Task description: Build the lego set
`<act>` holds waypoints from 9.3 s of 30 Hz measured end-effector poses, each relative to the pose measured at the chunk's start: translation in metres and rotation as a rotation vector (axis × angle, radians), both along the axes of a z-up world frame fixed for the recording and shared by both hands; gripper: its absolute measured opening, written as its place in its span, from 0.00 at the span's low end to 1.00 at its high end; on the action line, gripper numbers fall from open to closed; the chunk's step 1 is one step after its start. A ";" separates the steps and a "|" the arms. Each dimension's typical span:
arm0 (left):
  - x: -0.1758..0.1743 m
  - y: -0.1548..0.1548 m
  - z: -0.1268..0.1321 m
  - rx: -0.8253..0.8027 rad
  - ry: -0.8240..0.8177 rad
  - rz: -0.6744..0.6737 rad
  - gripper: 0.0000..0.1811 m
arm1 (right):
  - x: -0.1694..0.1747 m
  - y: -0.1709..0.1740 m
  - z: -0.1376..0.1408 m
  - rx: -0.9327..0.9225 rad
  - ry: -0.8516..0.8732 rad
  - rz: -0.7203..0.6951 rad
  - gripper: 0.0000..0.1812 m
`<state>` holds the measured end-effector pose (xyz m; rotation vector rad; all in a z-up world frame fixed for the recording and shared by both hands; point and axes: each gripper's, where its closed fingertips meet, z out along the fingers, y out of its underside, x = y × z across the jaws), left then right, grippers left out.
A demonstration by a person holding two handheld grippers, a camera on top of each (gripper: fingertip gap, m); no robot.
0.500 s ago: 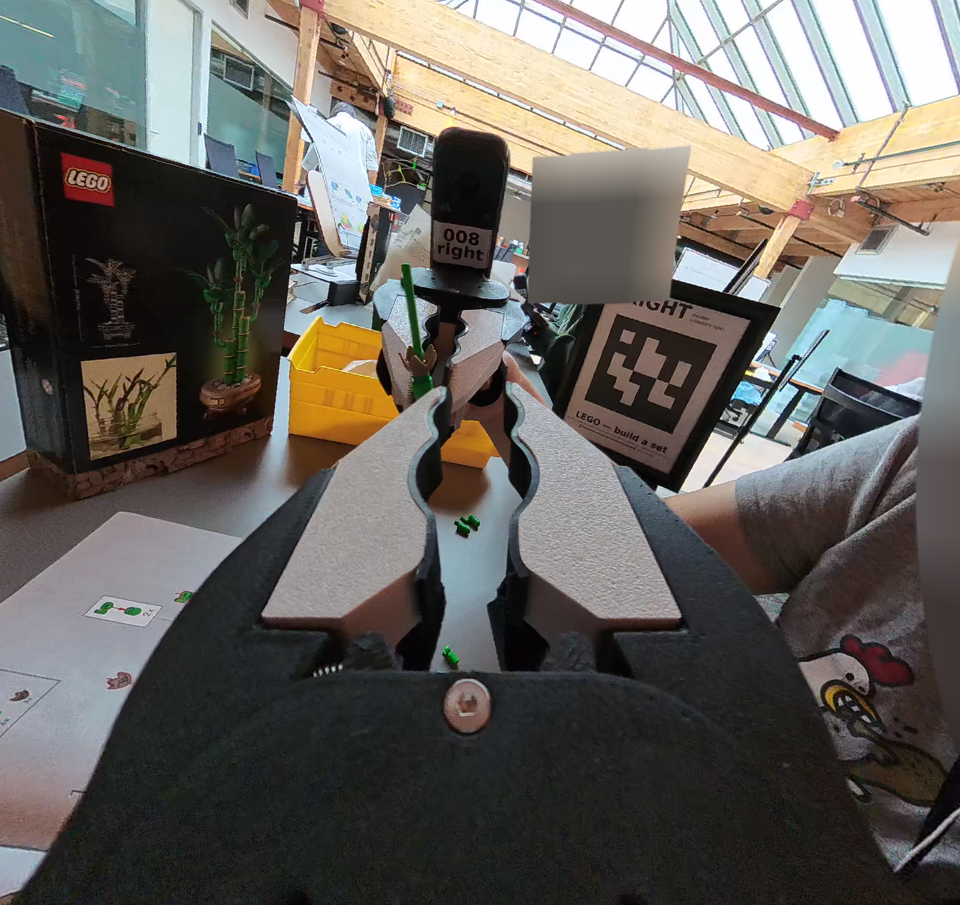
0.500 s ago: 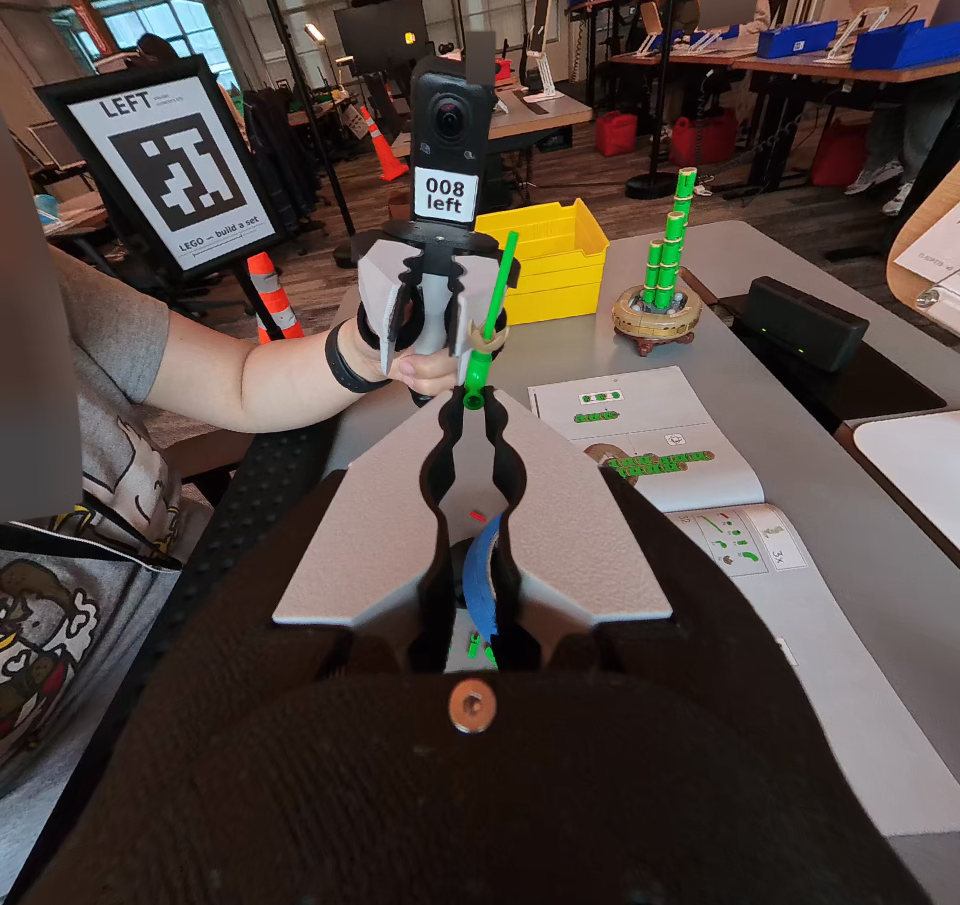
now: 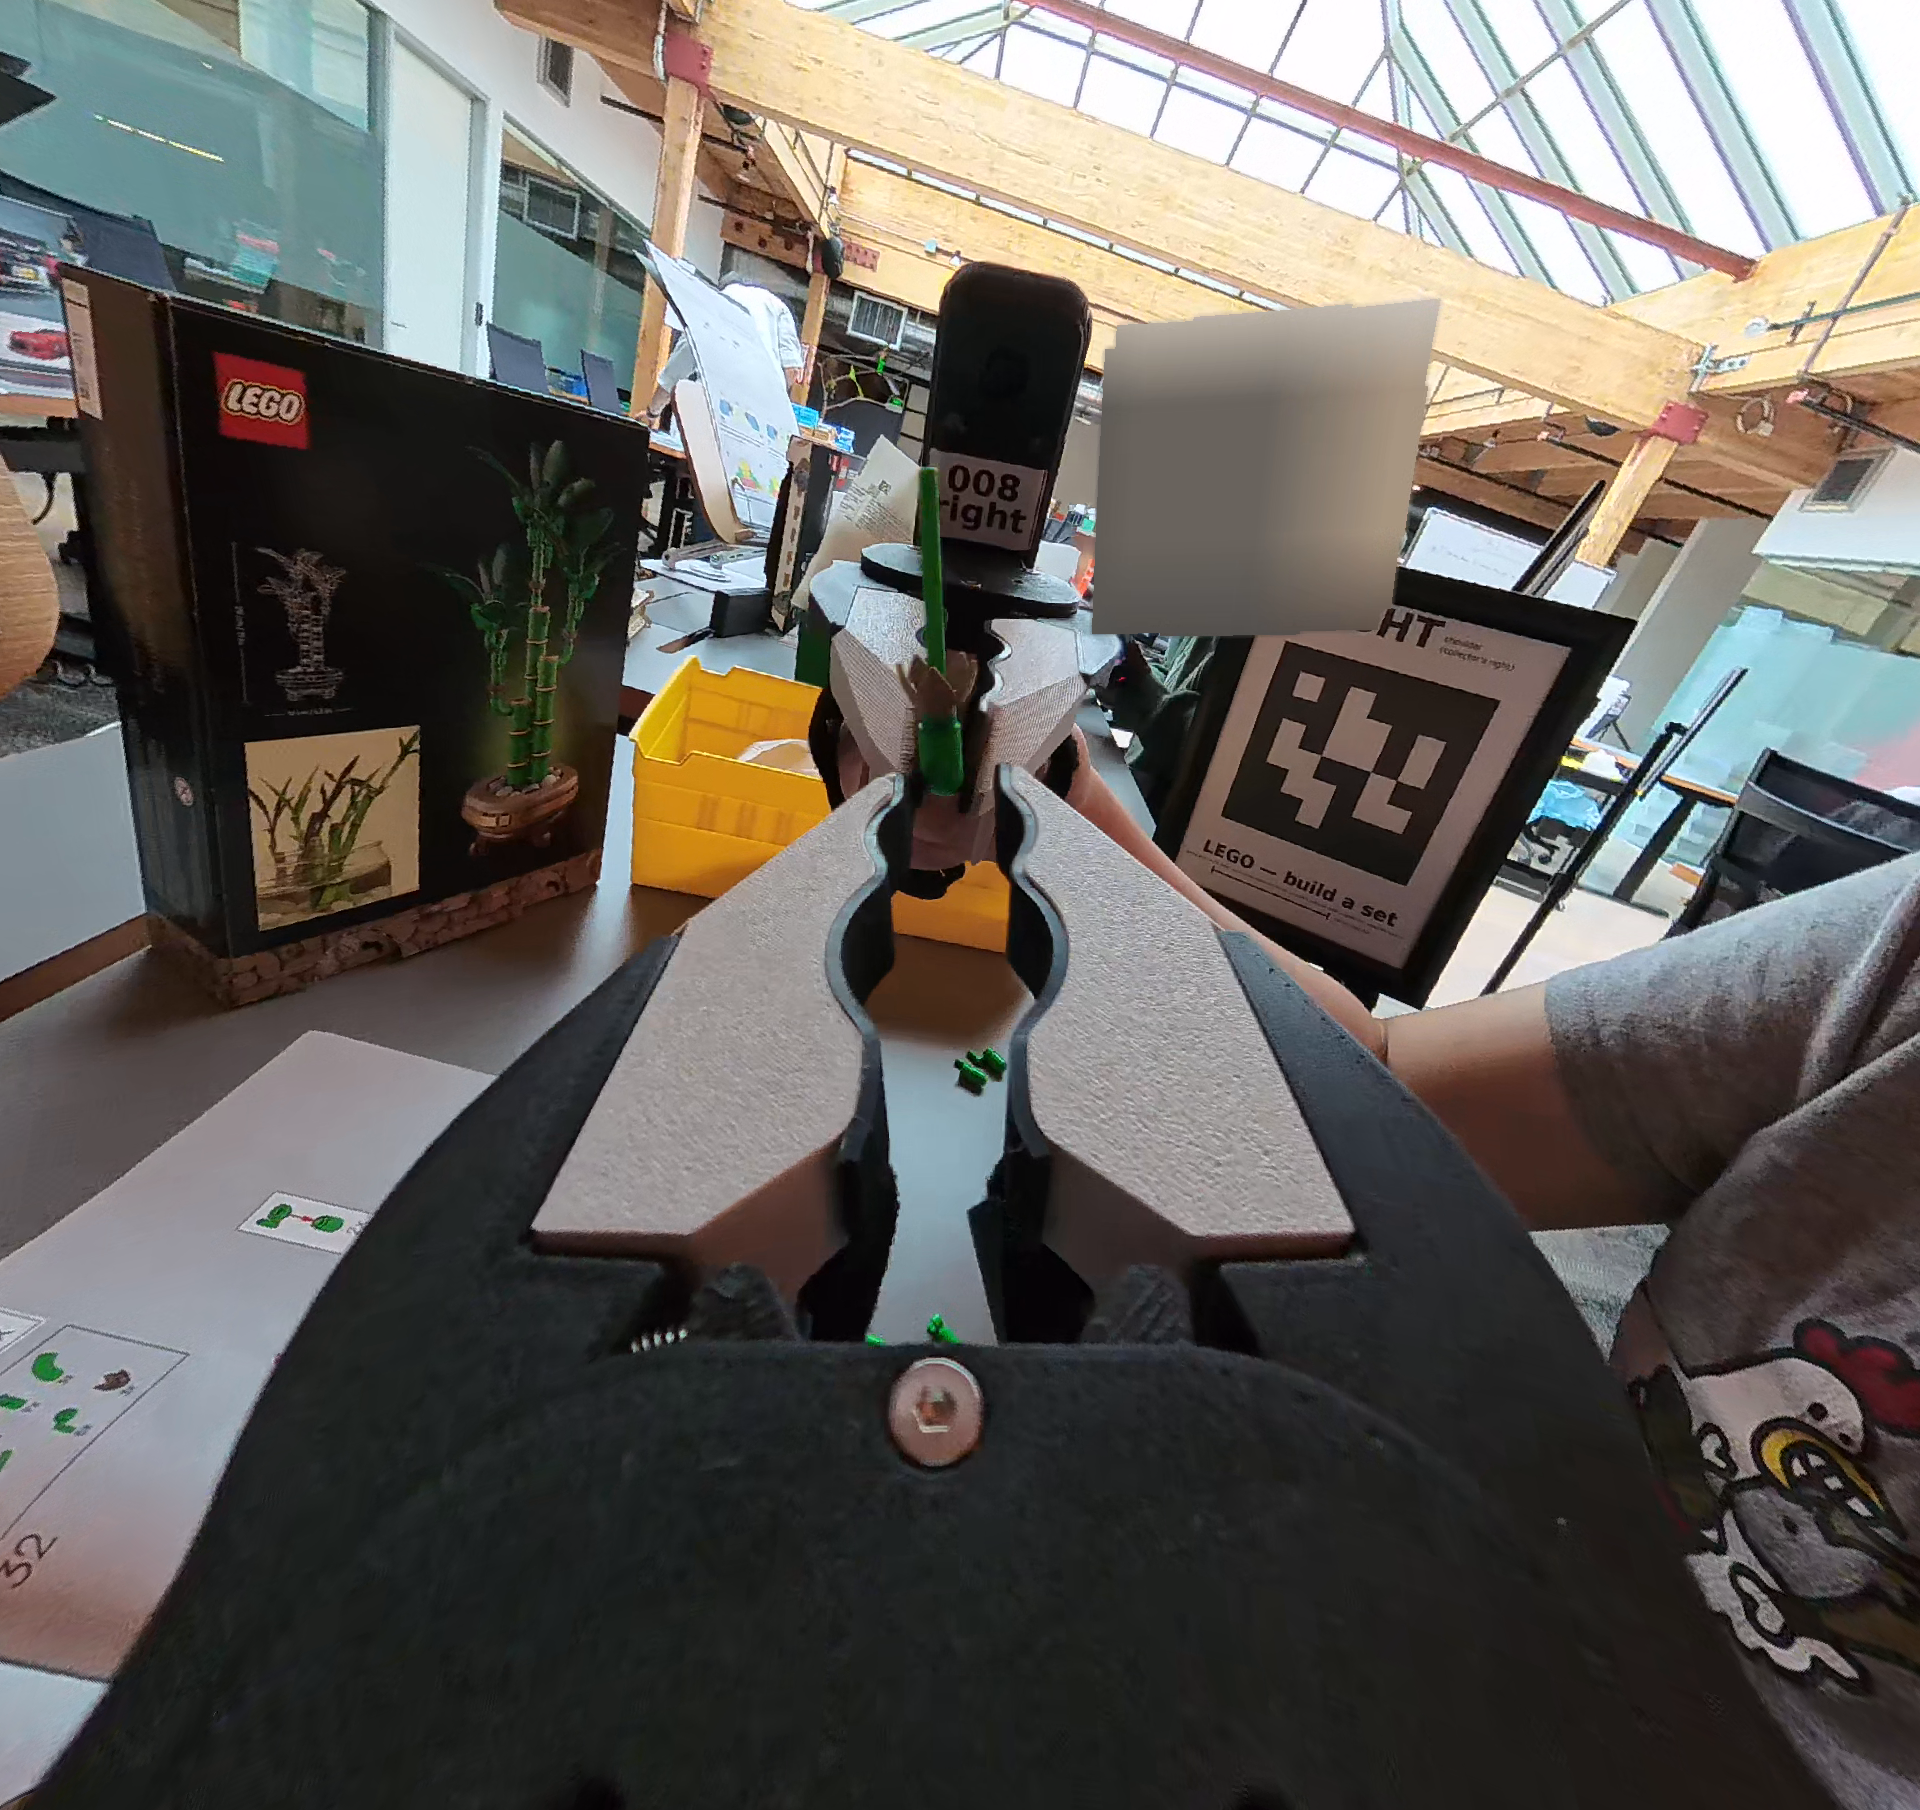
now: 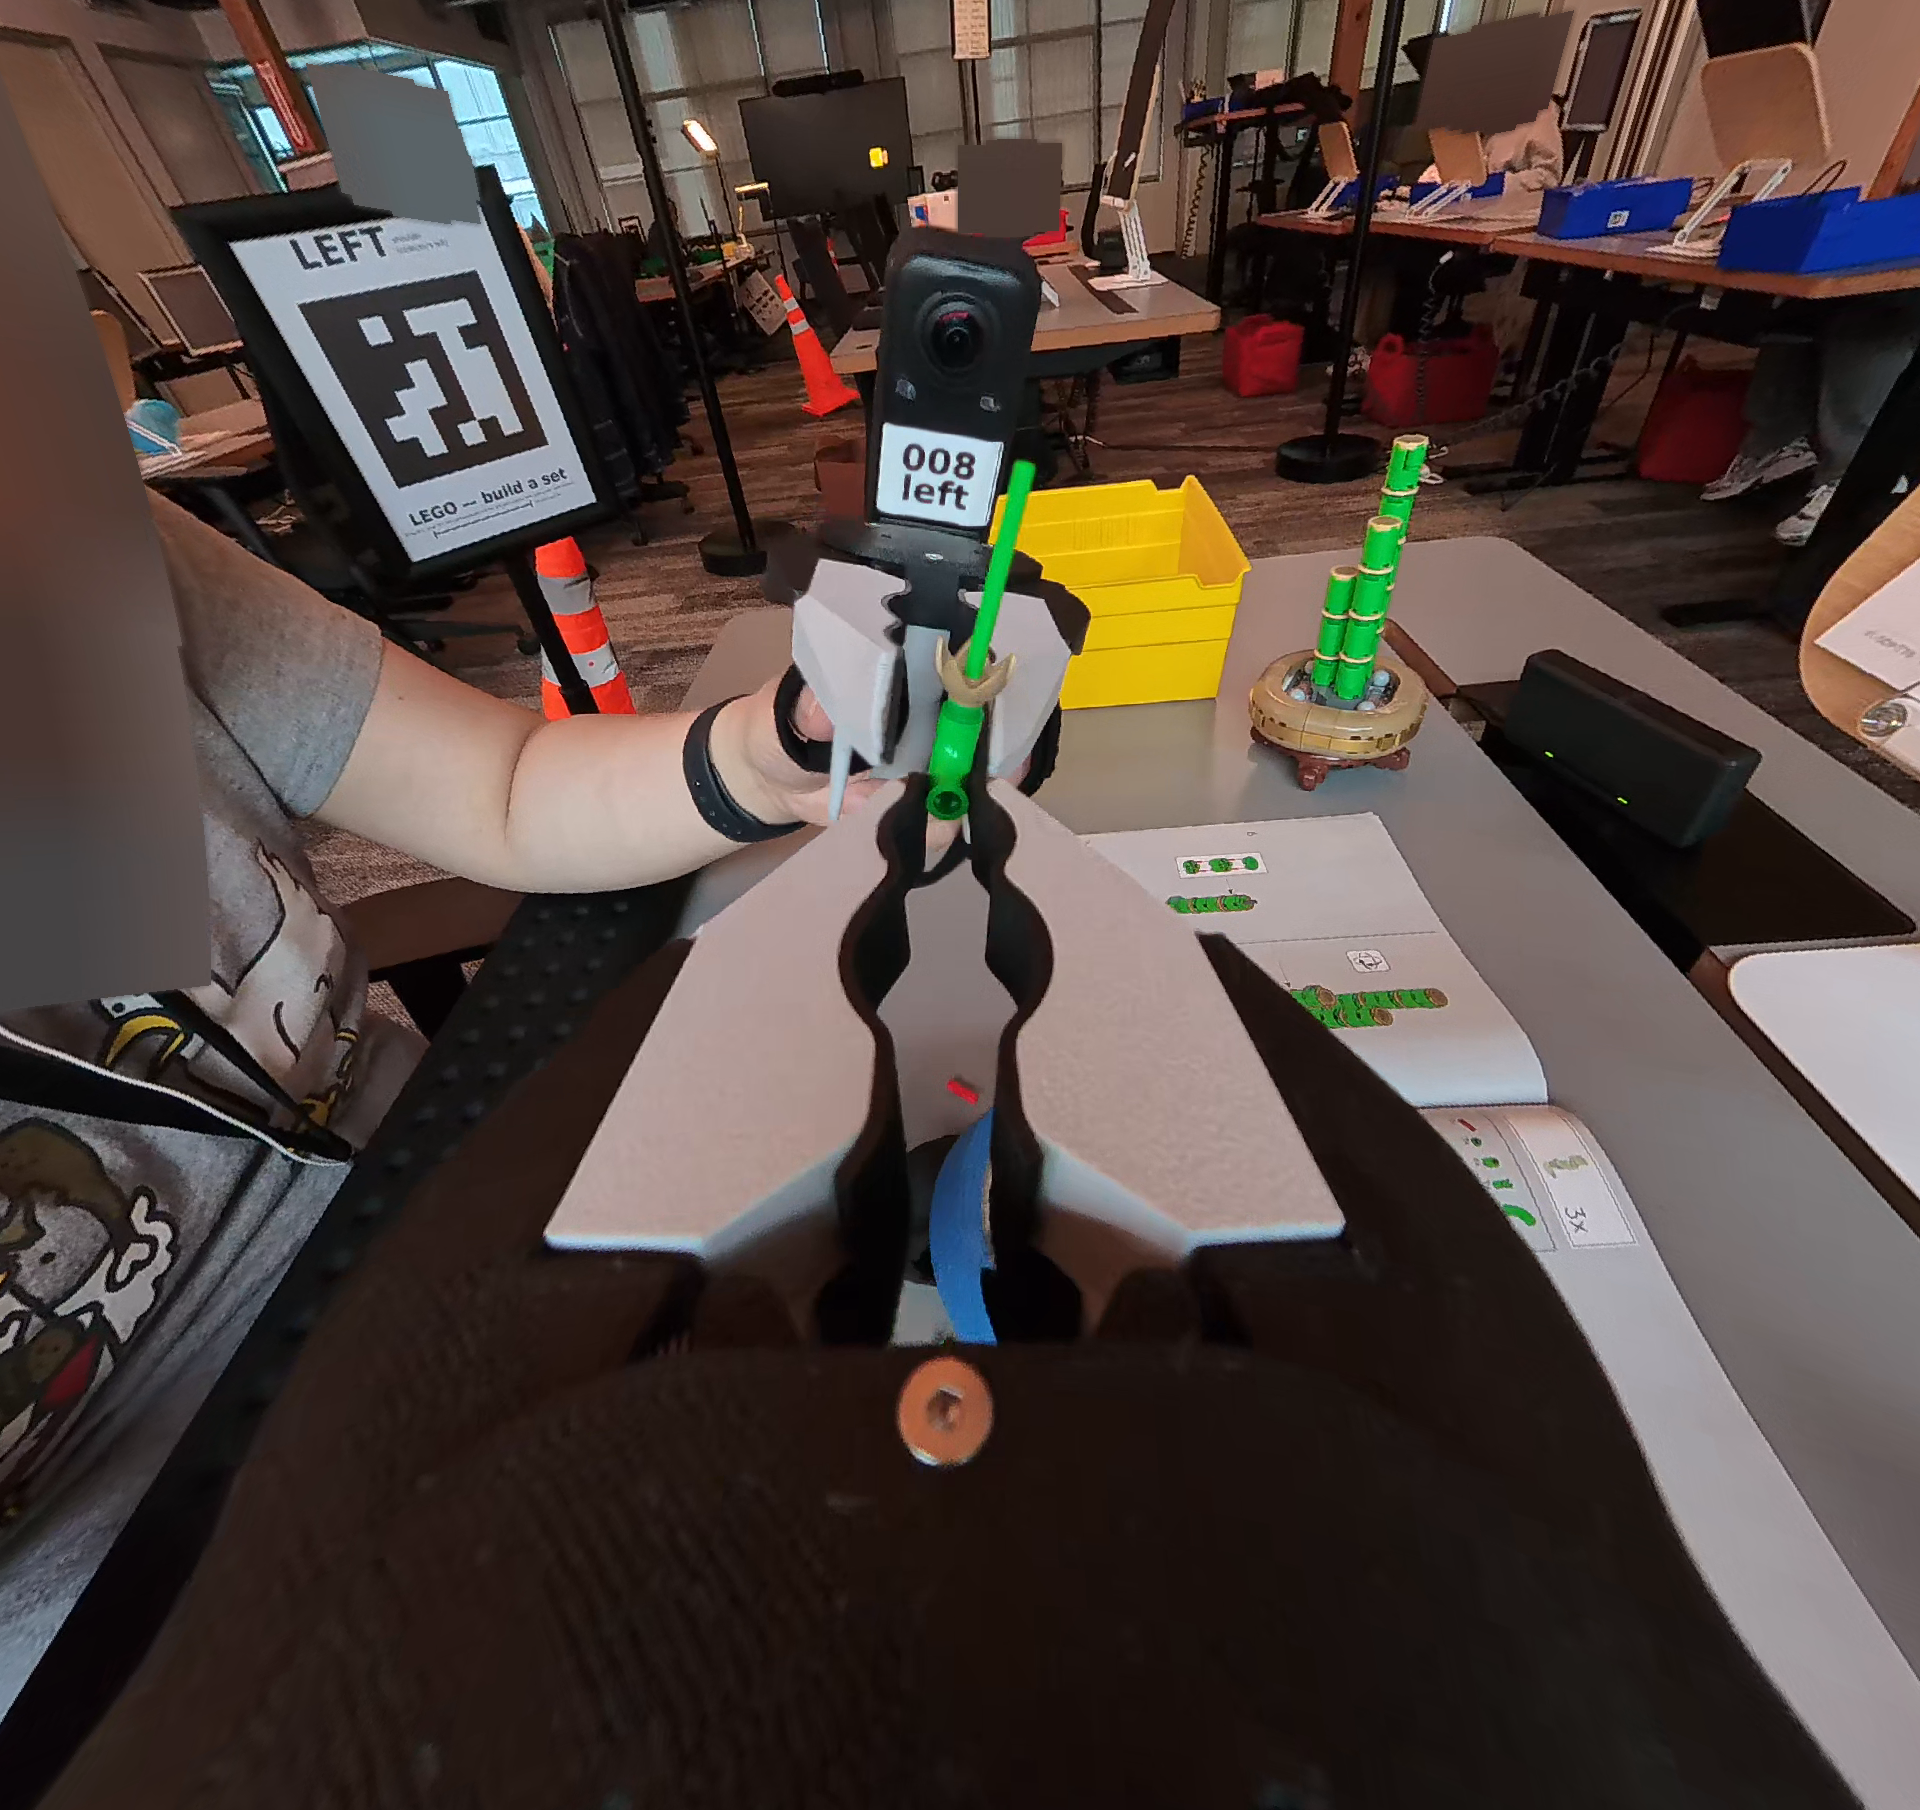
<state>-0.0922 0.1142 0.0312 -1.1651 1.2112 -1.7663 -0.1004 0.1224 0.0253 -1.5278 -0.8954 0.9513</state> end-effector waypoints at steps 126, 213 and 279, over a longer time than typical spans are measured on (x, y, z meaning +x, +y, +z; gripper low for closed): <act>-0.019 0.018 0.010 0.095 0.028 0.066 0.03 | 0.156 -0.146 -0.218 -0.360 -0.816 -0.512 0.16; -0.002 0.032 -0.034 0.067 0.124 0.079 0.03 | 0.112 -0.093 -0.195 -0.072 -0.608 -0.477 0.04; 0.021 0.019 -0.051 0.320 0.156 0.229 0.03 | 0.050 0.020 0.022 0.372 -0.908 -0.699 0.04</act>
